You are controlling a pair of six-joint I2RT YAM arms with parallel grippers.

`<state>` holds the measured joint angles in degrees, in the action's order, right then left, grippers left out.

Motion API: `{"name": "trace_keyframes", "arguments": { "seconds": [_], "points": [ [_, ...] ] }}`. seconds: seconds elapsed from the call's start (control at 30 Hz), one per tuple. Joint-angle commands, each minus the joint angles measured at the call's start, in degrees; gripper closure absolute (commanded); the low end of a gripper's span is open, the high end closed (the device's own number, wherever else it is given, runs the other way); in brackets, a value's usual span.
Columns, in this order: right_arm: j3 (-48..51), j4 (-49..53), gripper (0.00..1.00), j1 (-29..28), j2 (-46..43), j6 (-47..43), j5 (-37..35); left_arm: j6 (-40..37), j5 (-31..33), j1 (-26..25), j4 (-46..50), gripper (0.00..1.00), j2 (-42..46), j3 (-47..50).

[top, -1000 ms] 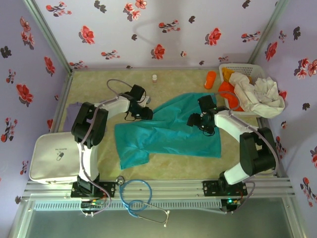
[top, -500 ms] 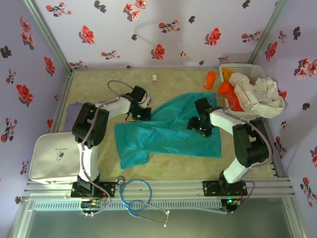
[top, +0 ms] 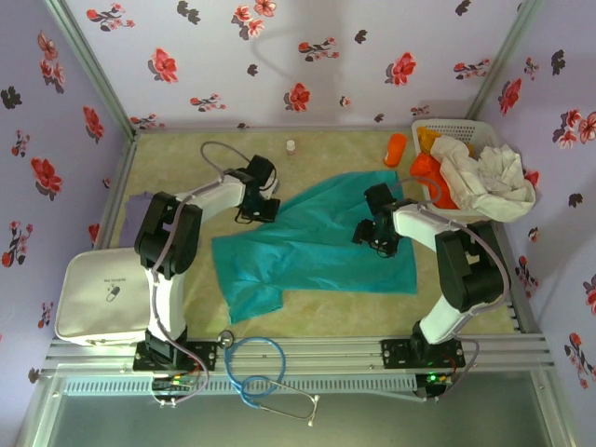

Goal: Fold and stack the t-shirts

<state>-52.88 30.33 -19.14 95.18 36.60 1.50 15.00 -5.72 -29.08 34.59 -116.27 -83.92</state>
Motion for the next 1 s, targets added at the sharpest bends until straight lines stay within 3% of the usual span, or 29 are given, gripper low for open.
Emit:
{"name": "trace_keyframes", "arguments": {
  "seconds": [0.0,0.23,0.4,0.67,0.8,0.97],
  "points": [
    [1.6,0.3,0.29,-0.2,3.8,1.0,-1.4,-3.6,8.0,0.7,5.9,1.0,2.9,-5.5],
    [3.0,-0.4,0.29,-0.2,4.1,1.6,-1.3,-5.6,15.9,0.4,11.7,1.0,1.8,-15.0],
    [3.0,-0.5,0.29,-0.1,3.8,1.7,-1.5,-3.5,22.9,-3.0,16.4,1.0,2.2,-18.7],
    [2.9,-1.1,0.29,0.4,3.5,2.0,-1.5,10.4,31.0,-15.0,20.0,1.0,0.9,-12.4],
    [2.4,-1.3,0.29,0.4,4.4,2.1,-1.2,17.0,33.2,-19.9,14.9,1.0,3.1,-4.5],
    [2.2,-1.8,0.29,0.6,5.1,2.0,-1.2,16.9,28.6,-20.9,12.6,0.76,4.9,-1.8]
  ]
}}
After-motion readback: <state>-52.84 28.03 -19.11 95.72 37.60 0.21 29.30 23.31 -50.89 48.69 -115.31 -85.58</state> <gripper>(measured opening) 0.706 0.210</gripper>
